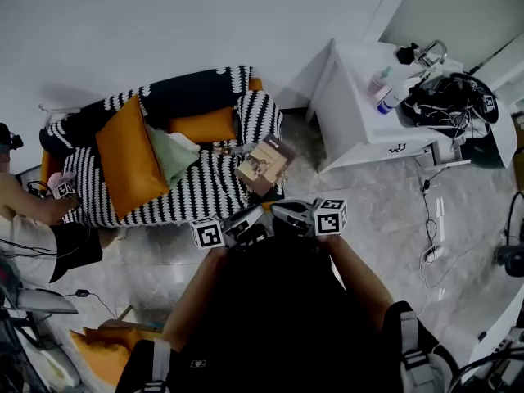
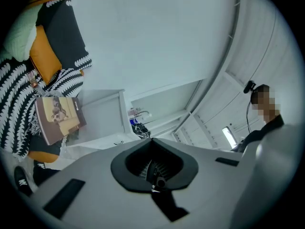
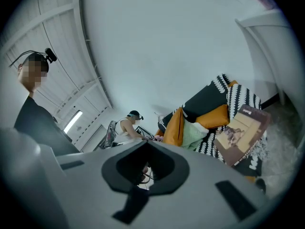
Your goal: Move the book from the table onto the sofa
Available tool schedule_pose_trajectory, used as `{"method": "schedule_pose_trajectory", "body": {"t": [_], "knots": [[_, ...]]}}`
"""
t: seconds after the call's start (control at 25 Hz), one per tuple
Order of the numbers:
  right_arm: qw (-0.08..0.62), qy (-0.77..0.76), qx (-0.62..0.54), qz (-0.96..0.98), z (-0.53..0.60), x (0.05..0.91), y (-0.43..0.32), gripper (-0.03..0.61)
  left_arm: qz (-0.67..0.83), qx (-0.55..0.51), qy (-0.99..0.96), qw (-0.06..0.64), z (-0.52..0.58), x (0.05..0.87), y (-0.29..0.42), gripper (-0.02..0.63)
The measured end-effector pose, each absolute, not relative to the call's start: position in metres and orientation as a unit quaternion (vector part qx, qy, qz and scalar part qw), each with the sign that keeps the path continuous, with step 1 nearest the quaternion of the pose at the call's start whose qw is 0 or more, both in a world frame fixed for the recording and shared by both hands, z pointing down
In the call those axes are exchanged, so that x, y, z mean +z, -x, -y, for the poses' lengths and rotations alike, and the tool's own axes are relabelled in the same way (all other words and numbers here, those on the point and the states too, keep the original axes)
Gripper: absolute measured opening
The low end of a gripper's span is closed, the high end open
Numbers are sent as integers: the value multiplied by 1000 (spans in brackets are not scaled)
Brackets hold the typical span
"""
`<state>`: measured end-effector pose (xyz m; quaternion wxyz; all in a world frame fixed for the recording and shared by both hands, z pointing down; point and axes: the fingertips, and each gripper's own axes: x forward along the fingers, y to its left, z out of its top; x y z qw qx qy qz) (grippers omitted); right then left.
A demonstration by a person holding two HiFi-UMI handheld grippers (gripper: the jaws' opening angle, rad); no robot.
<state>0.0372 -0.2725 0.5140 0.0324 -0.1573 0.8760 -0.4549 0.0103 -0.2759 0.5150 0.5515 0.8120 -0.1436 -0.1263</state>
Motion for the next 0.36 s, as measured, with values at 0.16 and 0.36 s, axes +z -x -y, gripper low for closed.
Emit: {"method": "schedule_pose_trajectory", "body": {"t": [0.16,0.36], "knots": [[21,154,-451,-879,267,516,-36,6,142,-125,-812,552,273,515,-10,11],[15,151,-454,-878,265,520,-35,6,144,-121,-813,551,273,516,-9,11]]}}
